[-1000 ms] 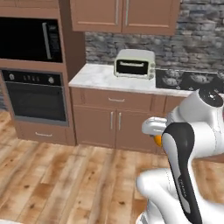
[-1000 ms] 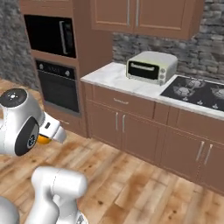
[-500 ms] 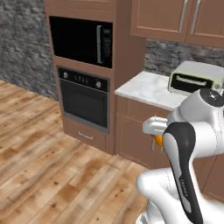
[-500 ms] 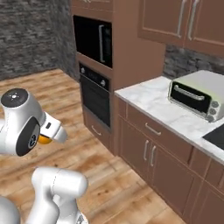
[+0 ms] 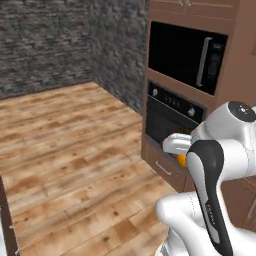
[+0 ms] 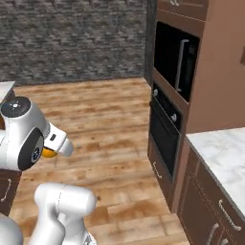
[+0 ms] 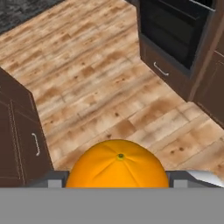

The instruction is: Pick the tangerine and orange from the fridge and place them on the plate next to the blender to make a fruit smoothie.

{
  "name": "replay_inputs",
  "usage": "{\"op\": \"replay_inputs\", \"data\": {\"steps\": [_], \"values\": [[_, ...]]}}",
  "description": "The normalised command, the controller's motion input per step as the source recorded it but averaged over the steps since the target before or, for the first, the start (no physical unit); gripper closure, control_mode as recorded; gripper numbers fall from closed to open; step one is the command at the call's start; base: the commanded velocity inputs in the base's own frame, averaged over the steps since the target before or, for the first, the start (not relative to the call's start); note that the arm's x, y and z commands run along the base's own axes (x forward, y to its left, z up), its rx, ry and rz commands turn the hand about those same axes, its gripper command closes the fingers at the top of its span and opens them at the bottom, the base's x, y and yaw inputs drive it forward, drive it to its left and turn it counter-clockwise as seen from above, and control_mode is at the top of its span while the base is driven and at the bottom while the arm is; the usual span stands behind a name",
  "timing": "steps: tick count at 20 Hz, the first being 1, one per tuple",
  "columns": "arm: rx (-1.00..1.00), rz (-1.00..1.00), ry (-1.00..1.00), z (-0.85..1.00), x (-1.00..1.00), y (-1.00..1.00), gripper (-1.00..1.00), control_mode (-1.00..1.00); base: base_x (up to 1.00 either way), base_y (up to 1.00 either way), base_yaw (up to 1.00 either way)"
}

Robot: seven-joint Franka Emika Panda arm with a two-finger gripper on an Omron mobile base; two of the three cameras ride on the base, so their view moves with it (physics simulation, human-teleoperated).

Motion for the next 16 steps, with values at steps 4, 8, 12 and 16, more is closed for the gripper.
{"op": "replay_inputs", "data": {"steps": [4,8,12,16], "values": [[0.0,0.0,0.0,0.0,0.0,0.0,1.0,1.0,0.99,0.0,0.67],[0.0,0.0,0.0,0.0,0.0,0.0,1.0,1.0,0.82,0.0,0.7],[0.0,0.0,0.0,0.0,0.0,0.0,1.0,1.0,0.76,0.0,0.7],[0.0,0.0,0.0,0.0,0.0,0.0,1.0,1.0,0.48,0.0,0.71]]}}
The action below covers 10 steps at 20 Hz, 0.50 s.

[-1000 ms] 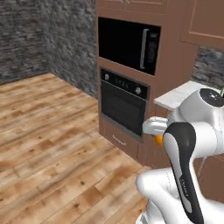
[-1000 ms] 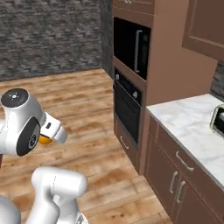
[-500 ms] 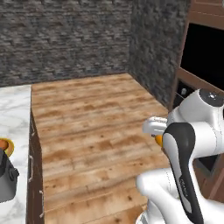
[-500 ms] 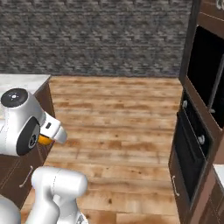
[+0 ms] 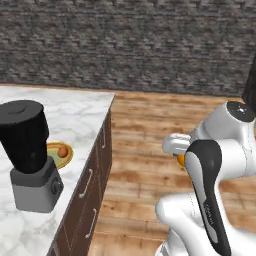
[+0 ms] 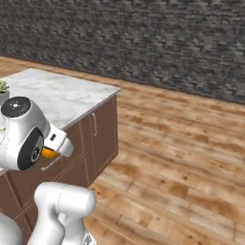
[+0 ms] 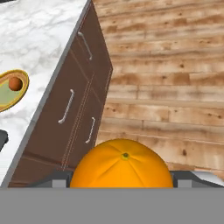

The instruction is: Pick the tangerine and orange from the fridge and place them on the plate next to the blender to make a fruit smoothie.

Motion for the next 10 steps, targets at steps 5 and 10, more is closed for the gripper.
{"op": "replay_inputs", "data": {"steps": [5,10], "values": [[0.0,0.0,0.0,0.0,0.0,0.0,1.0,1.0,0.22,-0.44,0.62],[0.0,0.0,0.0,0.0,0.0,0.0,1.0,1.0,0.33,-0.45,0.61]]}}
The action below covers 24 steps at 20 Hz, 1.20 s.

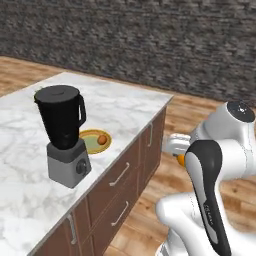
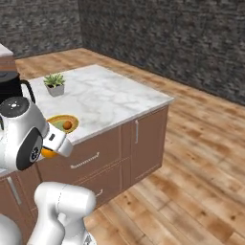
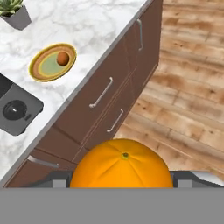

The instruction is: Pick the tangerine and orange from the fridge and place them on the plate next to the blender to make a fruit smoothie.

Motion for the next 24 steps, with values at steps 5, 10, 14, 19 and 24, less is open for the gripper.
{"op": "replay_inputs", "data": {"steps": [5,10,14,19,24], "values": [[0.0,0.0,0.0,0.0,0.0,0.0,1.0,1.0,0.63,-0.54,0.58],[0.0,0.0,0.0,0.0,0.0,0.0,1.0,1.0,0.48,-0.5,0.58],[0.0,0.0,0.0,0.0,0.0,0.0,1.0,1.0,0.59,-0.15,0.6],[0.0,0.0,0.0,0.0,0.0,0.0,1.0,1.0,0.66,-0.15,0.52],[0.0,0.0,0.0,0.0,0.0,0.0,1.0,1.0,0.65,-0.4,0.37]]}}
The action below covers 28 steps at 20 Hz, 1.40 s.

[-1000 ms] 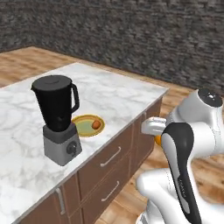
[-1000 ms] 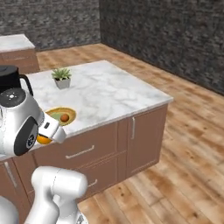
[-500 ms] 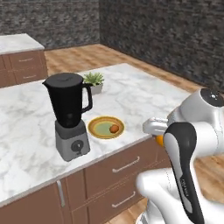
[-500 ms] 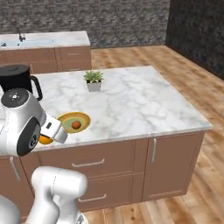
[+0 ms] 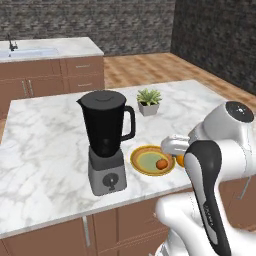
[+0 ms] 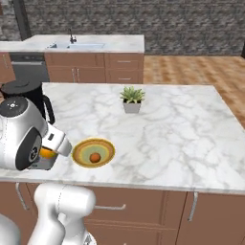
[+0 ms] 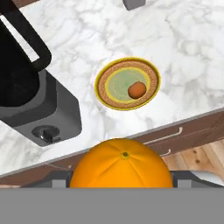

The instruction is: Pick the tangerine and orange from the fridge and place them on the plate next to the blender to make a fruit smoothie.

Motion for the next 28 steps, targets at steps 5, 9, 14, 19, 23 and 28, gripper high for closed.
{"op": "replay_inputs", "data": {"steps": [5,9,14,19,23,28], "values": [[0.0,0.15,0.19,-0.58,0.7,-0.42,1.0,-1.0,0.09,-0.14,0.05],[-0.01,0.06,0.22,-0.75,1.0,-0.13,1.0,-1.0,0.0,0.0,0.0],[-0.07,0.0,0.18,-0.5,0.74,0.21,1.0,-1.0,0.0,0.0,0.0],[0.0,0.0,0.03,-0.4,0.68,0.16,1.0,-1.0,0.0,0.0,0.0],[0.0,0.0,0.07,-0.32,0.81,0.1,1.0,-1.0,0.0,0.0,0.0],[-0.01,0.0,0.09,-0.41,0.74,0.16,1.0,-1.0,0.0,0.0,0.0]]}}
